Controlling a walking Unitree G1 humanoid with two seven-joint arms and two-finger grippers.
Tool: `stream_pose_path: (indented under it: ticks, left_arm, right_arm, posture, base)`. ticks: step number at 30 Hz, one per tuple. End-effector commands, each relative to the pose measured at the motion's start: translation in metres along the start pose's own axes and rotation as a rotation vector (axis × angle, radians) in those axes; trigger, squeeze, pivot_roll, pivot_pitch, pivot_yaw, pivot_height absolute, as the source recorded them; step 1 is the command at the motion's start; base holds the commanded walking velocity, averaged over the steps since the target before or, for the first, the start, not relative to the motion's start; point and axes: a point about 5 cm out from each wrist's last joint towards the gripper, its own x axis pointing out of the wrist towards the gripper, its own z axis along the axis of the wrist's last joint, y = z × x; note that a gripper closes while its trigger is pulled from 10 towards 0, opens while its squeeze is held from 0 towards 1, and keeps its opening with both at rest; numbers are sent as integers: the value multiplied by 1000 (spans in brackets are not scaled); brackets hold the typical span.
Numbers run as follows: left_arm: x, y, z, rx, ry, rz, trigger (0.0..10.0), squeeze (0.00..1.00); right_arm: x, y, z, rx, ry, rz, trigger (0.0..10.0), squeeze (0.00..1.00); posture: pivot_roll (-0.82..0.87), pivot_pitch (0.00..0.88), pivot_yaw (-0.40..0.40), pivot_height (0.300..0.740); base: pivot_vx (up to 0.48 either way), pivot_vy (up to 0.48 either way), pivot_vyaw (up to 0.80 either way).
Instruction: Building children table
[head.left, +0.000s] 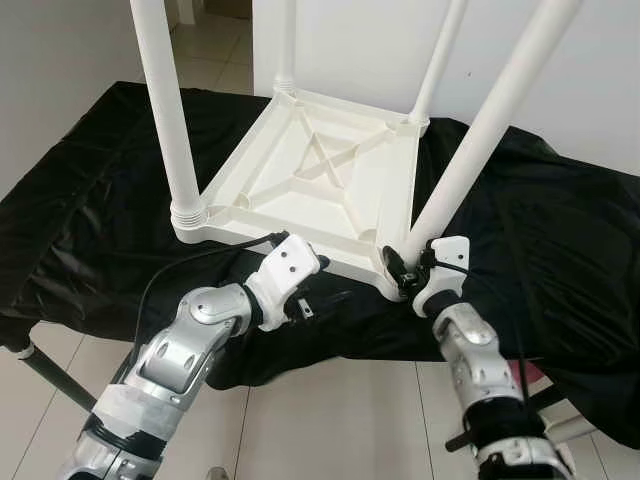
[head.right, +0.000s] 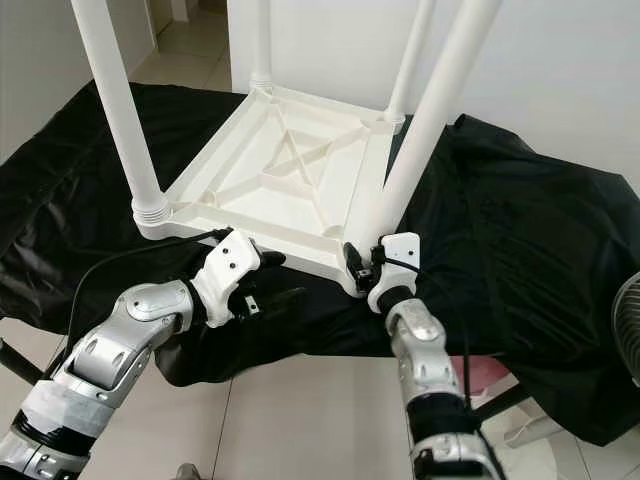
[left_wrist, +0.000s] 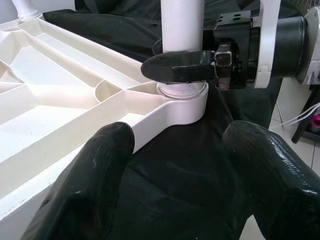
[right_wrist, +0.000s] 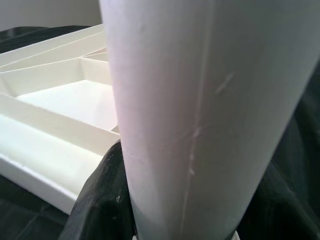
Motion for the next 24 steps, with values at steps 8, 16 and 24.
stream_pose_path:
  ticks: [8, 16, 24]
  left_arm:
    - [1, -7, -2, -4, 2, -48, 10000, 0]
    - [1, -8, -4, -6, 7, -44, 10000, 0]
    - [-1, -7, -2, -5, 5, -36, 10000, 0]
  right_arm:
    - [-14, 24, -20, 79, 103, -320, 10000, 0]
    - [-14, 39, -16, 124, 98, -310, 10000, 0]
    - [-14, 49, -14, 125, 83, -228, 10000, 0]
  posture:
    - [5, 33, -67, 740]
    - [10, 34, -68, 740]
    - [18, 39, -74, 740]
  base:
    - [0, 0, 0]
    - [0, 0, 0]
    - [0, 0, 0]
